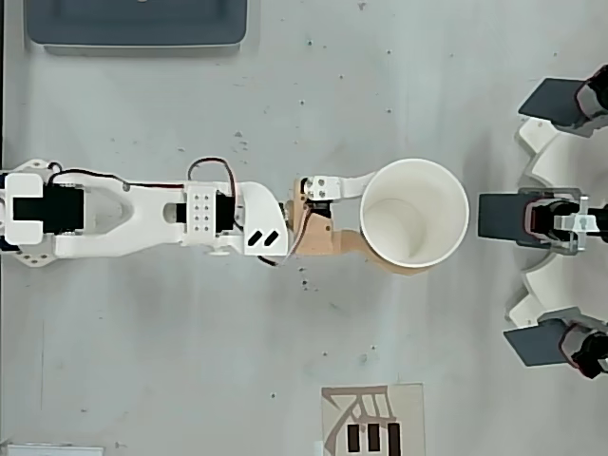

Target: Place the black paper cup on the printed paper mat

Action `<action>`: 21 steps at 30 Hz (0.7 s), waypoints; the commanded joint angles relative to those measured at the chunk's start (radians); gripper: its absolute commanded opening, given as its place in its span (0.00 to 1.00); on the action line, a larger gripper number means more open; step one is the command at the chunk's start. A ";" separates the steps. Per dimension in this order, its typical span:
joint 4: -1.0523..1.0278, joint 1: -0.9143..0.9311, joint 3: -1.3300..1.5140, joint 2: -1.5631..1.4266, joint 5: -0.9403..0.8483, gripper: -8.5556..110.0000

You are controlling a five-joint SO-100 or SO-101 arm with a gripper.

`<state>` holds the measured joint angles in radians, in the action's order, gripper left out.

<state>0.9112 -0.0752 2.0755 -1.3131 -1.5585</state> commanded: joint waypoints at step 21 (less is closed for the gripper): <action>0.046 0.009 -0.028 -0.028 0.020 0.13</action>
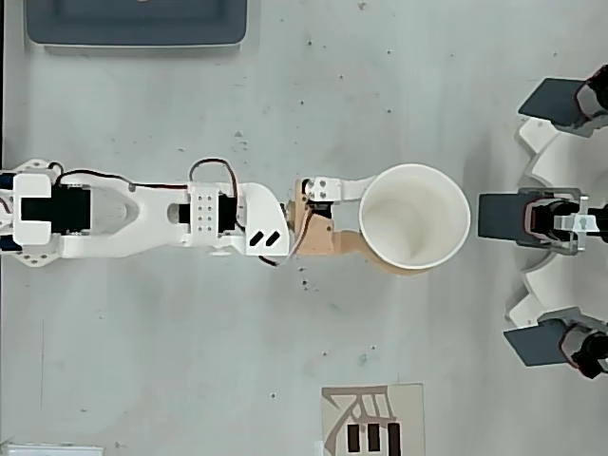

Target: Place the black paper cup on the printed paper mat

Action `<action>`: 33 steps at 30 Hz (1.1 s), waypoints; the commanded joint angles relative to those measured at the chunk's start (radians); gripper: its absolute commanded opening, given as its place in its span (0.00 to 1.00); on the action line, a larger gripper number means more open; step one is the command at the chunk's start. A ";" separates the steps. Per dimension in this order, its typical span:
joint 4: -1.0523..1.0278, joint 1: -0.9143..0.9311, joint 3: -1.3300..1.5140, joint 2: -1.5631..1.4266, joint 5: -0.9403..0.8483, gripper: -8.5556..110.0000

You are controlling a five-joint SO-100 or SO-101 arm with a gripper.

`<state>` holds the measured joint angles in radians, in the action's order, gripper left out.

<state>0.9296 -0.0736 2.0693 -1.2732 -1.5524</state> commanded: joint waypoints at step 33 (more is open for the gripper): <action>0.153 0.012 0.669 -0.695 0.055 0.14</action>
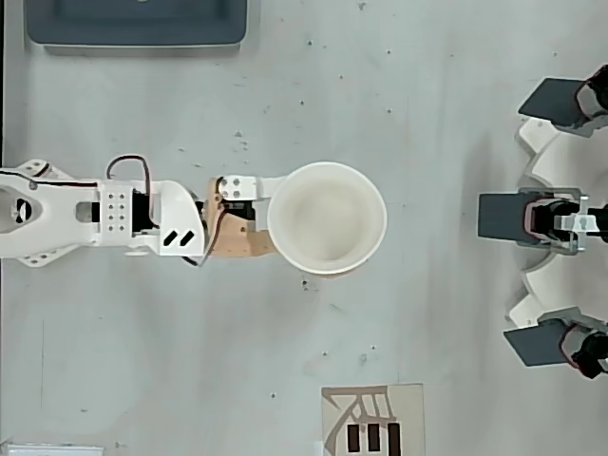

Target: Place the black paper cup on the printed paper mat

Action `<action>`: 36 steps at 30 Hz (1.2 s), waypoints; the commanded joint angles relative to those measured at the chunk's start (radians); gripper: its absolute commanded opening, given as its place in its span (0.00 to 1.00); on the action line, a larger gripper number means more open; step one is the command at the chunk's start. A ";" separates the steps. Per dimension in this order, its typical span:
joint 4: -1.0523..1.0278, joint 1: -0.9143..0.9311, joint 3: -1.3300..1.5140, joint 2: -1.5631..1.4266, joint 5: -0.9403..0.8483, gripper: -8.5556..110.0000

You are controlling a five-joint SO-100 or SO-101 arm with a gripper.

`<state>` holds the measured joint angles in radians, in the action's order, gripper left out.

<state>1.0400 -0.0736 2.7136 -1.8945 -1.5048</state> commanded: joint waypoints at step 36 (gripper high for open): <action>0.213 0.324 0.305 -0.164 0.003 0.17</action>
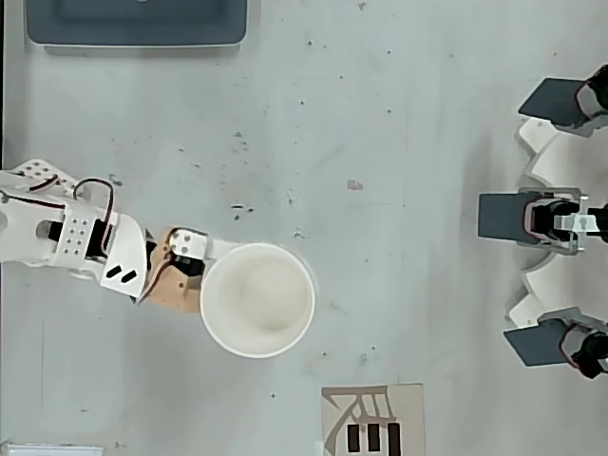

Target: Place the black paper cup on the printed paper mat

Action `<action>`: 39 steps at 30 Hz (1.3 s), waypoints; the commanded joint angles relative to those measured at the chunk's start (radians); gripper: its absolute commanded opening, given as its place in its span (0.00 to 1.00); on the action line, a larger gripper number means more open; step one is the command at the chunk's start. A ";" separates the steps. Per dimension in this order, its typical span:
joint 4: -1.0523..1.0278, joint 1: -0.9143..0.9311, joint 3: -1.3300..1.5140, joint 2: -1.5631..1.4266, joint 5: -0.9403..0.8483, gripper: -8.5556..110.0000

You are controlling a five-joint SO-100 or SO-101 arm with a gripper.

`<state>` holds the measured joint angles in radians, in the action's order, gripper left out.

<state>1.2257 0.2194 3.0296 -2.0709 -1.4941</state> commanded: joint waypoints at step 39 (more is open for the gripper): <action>-0.089 0.318 -0.873 0.773 0.025 0.17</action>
<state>1.1382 0.5200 2.2304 -1.3146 -1.4757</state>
